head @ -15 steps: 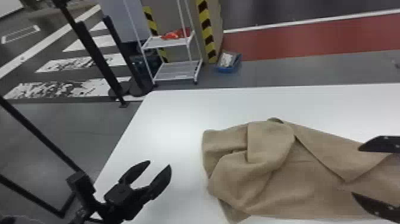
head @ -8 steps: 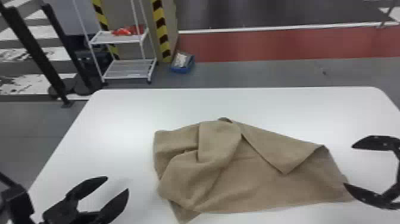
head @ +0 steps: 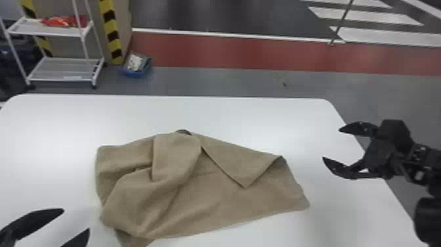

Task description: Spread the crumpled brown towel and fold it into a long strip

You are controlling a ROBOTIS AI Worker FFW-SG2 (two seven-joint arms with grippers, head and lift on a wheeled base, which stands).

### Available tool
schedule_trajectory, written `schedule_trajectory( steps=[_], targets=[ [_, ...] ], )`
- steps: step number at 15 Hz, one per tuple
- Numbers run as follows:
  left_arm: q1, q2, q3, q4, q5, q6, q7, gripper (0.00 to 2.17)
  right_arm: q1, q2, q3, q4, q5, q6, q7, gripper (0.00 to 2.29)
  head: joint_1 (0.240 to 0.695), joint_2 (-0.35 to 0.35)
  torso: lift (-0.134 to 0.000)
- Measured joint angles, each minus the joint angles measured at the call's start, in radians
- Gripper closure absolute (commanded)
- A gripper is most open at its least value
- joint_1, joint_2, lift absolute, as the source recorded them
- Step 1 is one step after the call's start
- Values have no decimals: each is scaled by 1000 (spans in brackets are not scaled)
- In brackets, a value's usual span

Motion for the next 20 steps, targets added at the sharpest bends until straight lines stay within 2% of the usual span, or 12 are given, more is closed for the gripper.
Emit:
schedule_trajectory(
  steps=[4,6,7,10,11,15,18,20],
  targets=[
    [34,0,-40,-14,-56,-19,-71,208,-51,3,14,24,-1,15,-21,87,695,-217,-125],
    [43,0,-71,-21,-84,-11,-52,208,-63,3,15,25,-1,20,-31,83,695,-227,-125],
    [45,1,-95,-21,-104,-8,-33,208,-73,0,10,29,-8,24,-52,87,695,-246,-125],
    [41,6,-168,-11,-172,-10,4,208,-108,-9,-5,70,-28,69,-176,87,695,-299,-125],
    [39,7,-181,-8,-186,-11,4,215,-117,-11,-5,91,-24,75,-196,87,695,-312,-125],
    [52,8,-199,-11,-209,-24,6,265,-154,-26,-7,164,-22,84,-212,76,695,-338,-125],
    [88,11,-213,-28,-214,-107,28,265,-178,-27,-1,190,-28,94,-213,73,695,-343,-125],
    [105,13,-238,-32,-240,-147,50,265,-188,-27,0,202,-32,101,-217,66,695,-350,-125]
  ],
)
